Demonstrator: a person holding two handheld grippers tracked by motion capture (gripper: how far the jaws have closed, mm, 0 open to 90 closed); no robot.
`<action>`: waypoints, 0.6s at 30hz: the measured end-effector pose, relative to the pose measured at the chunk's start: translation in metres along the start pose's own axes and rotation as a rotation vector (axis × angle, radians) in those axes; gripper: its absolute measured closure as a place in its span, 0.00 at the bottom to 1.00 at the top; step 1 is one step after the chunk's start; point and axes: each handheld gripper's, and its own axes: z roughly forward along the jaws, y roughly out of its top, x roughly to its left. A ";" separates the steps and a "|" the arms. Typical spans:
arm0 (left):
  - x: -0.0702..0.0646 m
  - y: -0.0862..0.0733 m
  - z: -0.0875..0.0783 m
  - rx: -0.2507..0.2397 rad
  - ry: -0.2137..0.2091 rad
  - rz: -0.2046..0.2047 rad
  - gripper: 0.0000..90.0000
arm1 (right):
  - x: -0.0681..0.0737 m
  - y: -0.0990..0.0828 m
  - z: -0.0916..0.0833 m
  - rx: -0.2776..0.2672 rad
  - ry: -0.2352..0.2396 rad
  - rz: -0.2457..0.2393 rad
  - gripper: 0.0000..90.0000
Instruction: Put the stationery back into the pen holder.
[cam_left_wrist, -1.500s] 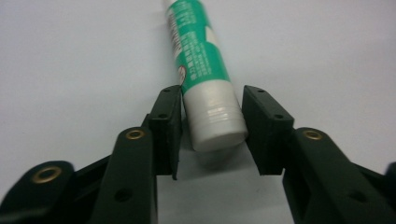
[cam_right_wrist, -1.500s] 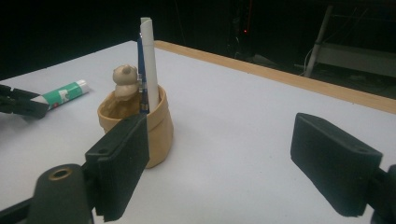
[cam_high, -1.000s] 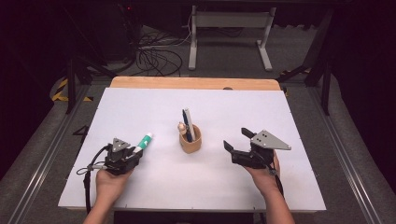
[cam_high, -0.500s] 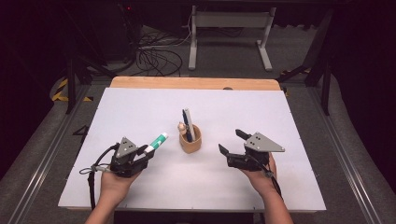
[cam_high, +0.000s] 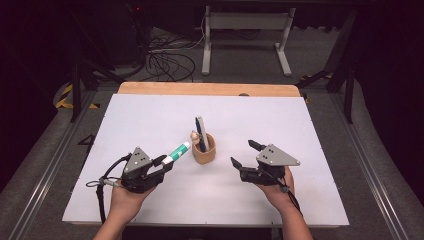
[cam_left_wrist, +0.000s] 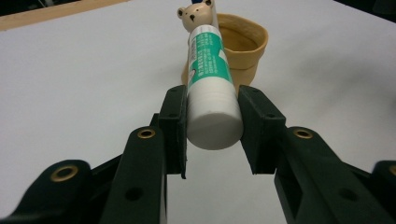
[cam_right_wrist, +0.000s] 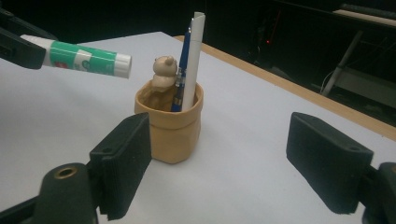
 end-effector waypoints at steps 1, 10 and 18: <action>-0.001 0.001 0.001 0.000 -0.008 0.001 0.72 | 0.001 0.000 0.000 0.000 0.000 -0.005 0.26; -0.009 0.009 0.009 0.002 -0.057 0.011 0.72 | 0.009 0.000 0.003 0.035 0.017 -0.081 0.34; -0.019 0.020 0.019 0.003 -0.114 0.024 0.72 | 0.018 -0.001 0.008 0.054 0.024 -0.147 0.40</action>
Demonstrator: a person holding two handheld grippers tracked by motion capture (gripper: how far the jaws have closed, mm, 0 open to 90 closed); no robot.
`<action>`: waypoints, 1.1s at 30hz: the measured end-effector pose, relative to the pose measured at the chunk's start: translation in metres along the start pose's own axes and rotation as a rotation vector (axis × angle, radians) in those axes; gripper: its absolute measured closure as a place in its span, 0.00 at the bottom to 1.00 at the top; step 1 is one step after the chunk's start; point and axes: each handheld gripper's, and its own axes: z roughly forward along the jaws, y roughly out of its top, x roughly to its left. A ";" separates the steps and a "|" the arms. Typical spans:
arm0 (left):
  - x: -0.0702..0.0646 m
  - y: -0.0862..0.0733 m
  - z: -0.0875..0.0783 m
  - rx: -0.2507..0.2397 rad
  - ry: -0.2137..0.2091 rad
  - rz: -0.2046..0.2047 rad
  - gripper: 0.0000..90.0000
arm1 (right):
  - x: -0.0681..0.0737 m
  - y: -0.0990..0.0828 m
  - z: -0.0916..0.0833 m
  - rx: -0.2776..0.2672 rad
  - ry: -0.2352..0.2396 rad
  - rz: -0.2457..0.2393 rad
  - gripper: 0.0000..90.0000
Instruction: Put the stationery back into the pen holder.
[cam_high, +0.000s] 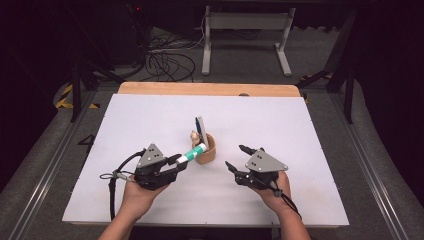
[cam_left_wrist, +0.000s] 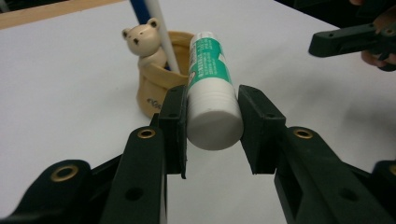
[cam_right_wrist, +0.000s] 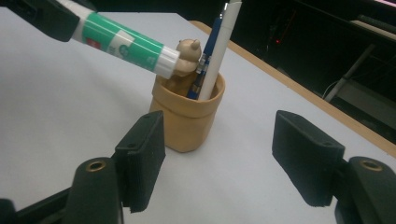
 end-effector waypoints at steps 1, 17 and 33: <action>-0.001 0.002 0.002 0.004 -0.006 0.008 0.72 | 0.001 0.000 0.000 0.002 0.003 -0.010 0.40; -0.016 0.014 0.025 0.032 -0.091 0.033 0.72 | 0.010 -0.001 0.006 0.025 -0.003 -0.133 0.45; -0.030 0.025 0.042 0.052 -0.146 0.066 0.72 | 0.020 -0.002 0.012 0.039 -0.001 -0.259 0.49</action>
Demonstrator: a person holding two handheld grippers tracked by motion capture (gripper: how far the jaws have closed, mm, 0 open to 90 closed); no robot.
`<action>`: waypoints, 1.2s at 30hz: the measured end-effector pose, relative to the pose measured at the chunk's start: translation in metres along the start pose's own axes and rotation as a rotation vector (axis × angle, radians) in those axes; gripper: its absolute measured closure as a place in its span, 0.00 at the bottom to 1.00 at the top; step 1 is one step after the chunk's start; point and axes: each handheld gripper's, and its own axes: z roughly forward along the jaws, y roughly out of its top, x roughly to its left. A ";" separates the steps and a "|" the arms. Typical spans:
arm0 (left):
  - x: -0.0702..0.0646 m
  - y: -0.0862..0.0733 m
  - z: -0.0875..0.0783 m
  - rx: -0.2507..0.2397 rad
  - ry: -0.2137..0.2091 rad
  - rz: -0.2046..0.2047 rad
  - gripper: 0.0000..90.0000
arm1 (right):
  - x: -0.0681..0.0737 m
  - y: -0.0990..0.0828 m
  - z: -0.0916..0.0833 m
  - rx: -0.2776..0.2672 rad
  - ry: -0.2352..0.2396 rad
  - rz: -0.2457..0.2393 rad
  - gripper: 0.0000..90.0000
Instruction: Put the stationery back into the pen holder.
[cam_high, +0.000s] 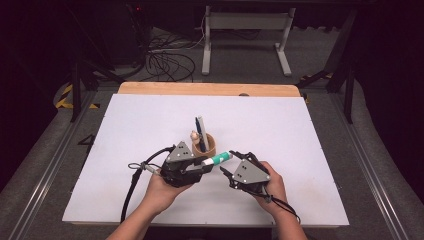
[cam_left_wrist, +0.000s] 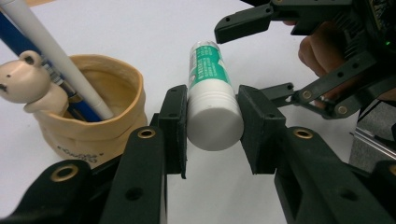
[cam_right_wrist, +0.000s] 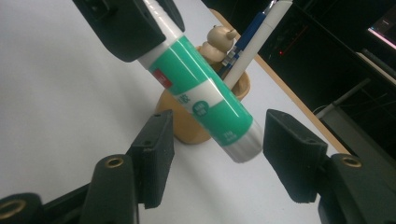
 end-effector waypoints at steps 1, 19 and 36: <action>0.000 0.001 0.001 -0.001 -0.003 0.005 0.72 | 0.001 0.000 0.000 0.002 -0.005 -0.008 0.49; -0.002 0.006 0.007 -0.011 -0.044 -0.010 0.72 | 0.011 0.003 0.006 0.024 -0.026 -0.089 0.62; 0.004 0.004 0.010 -0.044 0.020 0.031 0.61 | 0.015 0.000 0.014 0.089 -0.022 -0.088 0.74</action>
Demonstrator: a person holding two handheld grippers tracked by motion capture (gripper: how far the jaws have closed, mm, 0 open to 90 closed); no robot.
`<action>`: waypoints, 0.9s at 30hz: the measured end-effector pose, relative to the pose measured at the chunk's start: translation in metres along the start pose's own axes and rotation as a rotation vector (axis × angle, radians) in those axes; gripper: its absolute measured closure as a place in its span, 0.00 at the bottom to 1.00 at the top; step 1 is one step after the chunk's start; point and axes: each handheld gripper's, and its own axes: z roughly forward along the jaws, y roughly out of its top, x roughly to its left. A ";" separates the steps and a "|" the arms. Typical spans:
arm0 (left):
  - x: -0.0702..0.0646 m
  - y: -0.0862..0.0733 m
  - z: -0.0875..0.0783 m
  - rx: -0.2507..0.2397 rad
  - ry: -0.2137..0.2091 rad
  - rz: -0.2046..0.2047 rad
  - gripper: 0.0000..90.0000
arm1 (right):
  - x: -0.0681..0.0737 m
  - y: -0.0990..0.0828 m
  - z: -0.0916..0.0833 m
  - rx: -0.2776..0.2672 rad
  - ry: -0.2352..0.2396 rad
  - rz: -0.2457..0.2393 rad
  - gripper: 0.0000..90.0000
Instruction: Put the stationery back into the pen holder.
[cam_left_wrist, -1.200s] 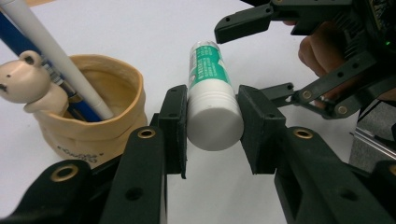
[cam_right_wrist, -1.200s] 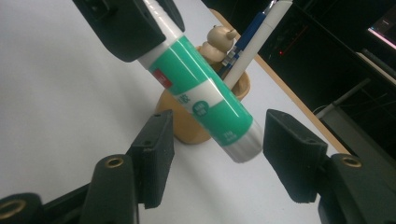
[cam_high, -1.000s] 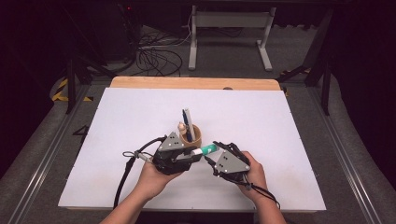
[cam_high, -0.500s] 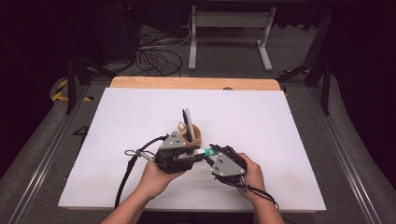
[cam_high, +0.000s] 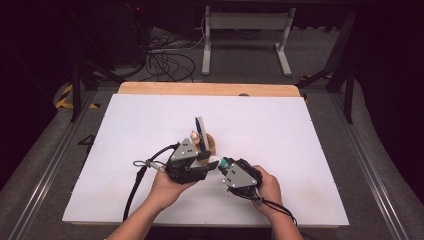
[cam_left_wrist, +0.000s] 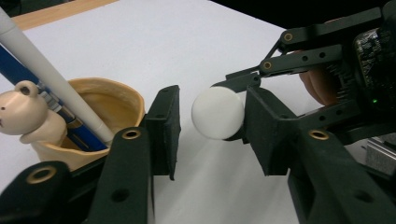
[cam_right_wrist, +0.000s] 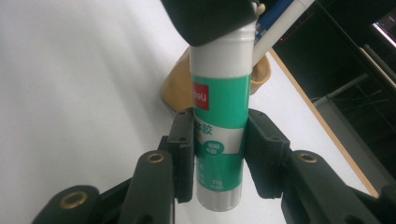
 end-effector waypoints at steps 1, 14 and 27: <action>0.001 0.000 0.000 0.004 0.004 0.011 0.60 | 0.000 0.000 0.000 0.001 -0.001 0.002 0.74; 0.004 -0.002 -0.002 0.011 0.022 0.056 0.44 | -0.004 -0.002 0.000 0.005 -0.006 0.045 0.74; 0.016 -0.012 -0.018 -0.033 0.059 0.069 0.35 | -0.006 -0.003 0.000 -0.002 -0.019 0.078 0.74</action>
